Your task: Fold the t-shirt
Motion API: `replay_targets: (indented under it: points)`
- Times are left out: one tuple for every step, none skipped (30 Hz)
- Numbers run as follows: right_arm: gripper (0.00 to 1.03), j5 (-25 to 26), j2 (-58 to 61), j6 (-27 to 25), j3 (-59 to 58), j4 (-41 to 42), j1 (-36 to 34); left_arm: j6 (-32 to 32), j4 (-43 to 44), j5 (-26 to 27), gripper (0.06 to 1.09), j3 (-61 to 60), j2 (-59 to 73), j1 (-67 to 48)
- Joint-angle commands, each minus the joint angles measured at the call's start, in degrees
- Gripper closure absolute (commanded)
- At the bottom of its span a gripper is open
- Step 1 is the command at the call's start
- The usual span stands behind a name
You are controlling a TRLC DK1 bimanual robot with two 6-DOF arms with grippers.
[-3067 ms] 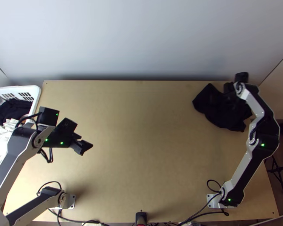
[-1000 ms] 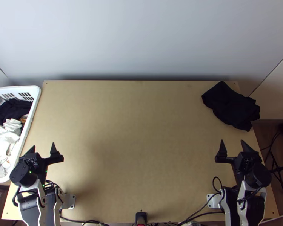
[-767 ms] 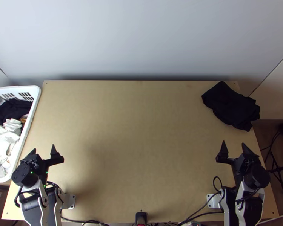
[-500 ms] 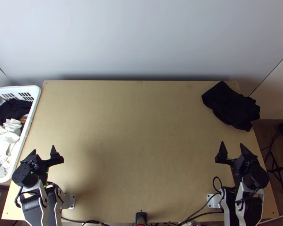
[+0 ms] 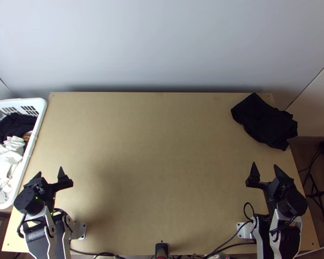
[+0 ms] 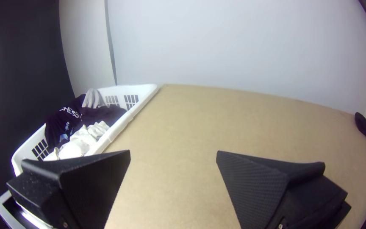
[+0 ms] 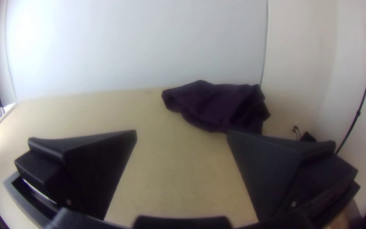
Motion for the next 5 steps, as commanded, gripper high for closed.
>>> replay_targets:
  points:
    - [0.03, 0.0, 0.0, 0.0, 0.0, -0.1, 0.1, 0.0, 0.0, 0.1, 0.10, 0.0, 0.0, 0.0]
    - [0.03, 0.0, 0.0, 0.0, 0.0, -0.1, 0.1, 0.0, 0.0, 0.0, 0.10, 0.0, 0.0, 0.0]
    - [0.03, 0.0, 0.0, 0.0, 0.0, -0.1, 0.1, 0.0, 0.0, 0.1, 0.10, 0.0, 0.0, 0.0]
    - [0.03, 0.0, 0.0, 0.0, 0.0, -0.1, 0.1, 0.0, 0.0, 0.1, 0.10, 0.0, 0.0, 0.0]
    - [0.03, 0.0, 0.0, 0.0, 0.0, -0.1, 0.1, 0.0, 0.0, 0.1, 0.10, 0.0, 0.0, 0.0]
